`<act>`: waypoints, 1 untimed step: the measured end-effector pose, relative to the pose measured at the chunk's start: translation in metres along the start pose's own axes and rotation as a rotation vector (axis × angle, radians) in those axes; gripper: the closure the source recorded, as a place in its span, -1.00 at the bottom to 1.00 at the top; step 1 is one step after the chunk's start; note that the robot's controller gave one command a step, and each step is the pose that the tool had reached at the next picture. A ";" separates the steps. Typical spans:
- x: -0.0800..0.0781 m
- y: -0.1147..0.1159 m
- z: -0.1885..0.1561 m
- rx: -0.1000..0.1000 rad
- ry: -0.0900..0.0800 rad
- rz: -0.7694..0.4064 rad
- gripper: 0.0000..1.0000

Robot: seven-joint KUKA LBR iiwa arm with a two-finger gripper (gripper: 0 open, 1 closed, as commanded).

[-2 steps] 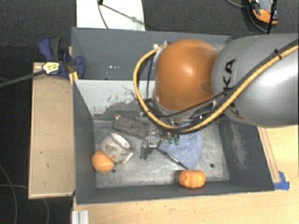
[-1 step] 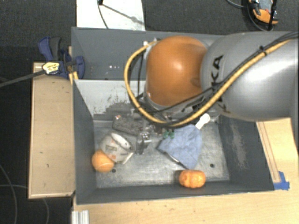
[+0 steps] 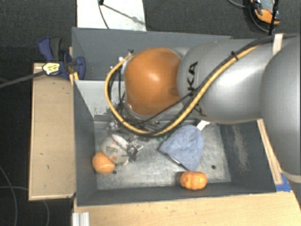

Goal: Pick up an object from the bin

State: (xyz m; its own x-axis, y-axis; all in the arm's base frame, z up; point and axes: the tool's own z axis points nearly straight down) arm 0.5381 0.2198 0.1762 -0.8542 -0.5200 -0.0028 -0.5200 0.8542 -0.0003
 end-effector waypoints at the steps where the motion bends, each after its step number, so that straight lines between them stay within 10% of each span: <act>1: -0.017 -0.007 0.016 -0.001 -0.002 0.050 -1.00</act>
Offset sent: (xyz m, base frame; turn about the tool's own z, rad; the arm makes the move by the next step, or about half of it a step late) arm 0.0233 0.0052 -0.1062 -0.4539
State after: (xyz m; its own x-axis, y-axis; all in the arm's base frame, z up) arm 0.5567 0.2227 0.1603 -0.8791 -0.4767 -0.0053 -0.4767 0.8791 0.0009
